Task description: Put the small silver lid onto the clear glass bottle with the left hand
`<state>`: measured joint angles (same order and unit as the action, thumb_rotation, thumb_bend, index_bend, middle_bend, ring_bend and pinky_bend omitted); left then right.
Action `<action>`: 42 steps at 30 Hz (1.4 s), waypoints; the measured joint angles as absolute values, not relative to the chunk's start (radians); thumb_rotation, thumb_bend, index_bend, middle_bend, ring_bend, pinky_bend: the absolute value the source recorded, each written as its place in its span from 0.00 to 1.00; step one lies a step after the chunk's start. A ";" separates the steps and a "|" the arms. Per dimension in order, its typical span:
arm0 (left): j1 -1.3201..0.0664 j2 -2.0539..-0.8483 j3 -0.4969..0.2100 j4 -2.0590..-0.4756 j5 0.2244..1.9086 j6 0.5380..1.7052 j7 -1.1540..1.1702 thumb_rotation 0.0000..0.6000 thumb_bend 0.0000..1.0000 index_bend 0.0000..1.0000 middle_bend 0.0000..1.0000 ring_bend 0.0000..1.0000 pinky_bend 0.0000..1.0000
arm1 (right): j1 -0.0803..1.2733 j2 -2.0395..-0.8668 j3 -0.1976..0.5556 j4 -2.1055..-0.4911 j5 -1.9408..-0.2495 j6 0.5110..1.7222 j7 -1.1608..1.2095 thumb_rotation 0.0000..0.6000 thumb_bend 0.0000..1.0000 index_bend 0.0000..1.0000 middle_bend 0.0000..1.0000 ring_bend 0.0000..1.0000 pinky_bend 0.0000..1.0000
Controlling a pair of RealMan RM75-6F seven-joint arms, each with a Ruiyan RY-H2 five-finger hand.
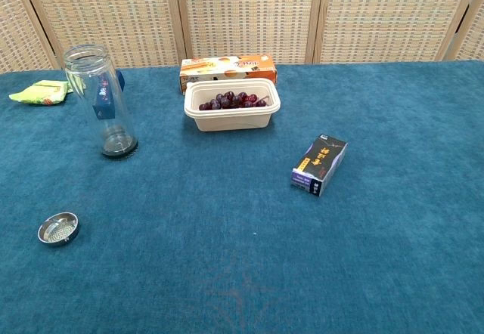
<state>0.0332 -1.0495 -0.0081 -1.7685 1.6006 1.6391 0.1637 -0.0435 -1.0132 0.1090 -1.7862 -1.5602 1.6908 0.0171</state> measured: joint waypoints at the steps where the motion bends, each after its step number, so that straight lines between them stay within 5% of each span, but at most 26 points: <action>1: 0.033 -1.050 -0.008 -1.769 1.600 1.637 0.164 1.00 0.26 0.00 0.00 0.00 0.00 | -0.043 -1.013 0.109 -1.786 -1.559 1.690 0.017 1.00 0.00 0.03 0.00 0.00 0.00; 11: -0.015 -1.075 -0.005 -1.745 1.582 1.530 0.164 1.00 0.26 0.02 0.00 0.00 0.00 | -0.043 -1.010 0.113 -1.787 -1.549 1.687 0.029 1.00 0.00 0.03 0.00 0.00 0.00; 16: -0.095 -1.124 -0.016 -1.713 1.549 1.377 0.150 1.00 0.26 0.37 0.00 0.00 0.00 | -0.043 -1.002 0.119 -1.787 -1.534 1.684 0.052 1.00 0.00 0.03 0.00 0.00 0.00; 19: -0.152 -1.165 -0.028 -1.692 1.516 1.284 0.151 1.00 0.26 0.43 0.00 0.00 0.00 | -0.043 -0.997 0.122 -1.787 -1.528 1.682 0.066 1.00 0.00 0.03 0.00 0.00 0.00; 27: -0.245 -1.271 -0.059 -1.659 1.403 1.151 0.256 1.00 0.26 0.49 0.00 0.00 0.00 | -0.039 -0.992 0.121 -1.780 -1.518 1.663 0.088 1.00 0.00 0.03 0.00 0.00 0.00; 42: -0.342 -1.445 -0.074 -1.602 1.255 1.074 0.454 1.00 0.32 0.49 0.00 0.00 0.00 | -0.030 -0.986 0.123 -1.773 -1.493 1.632 0.112 1.00 0.00 0.03 0.00 0.00 0.00</action>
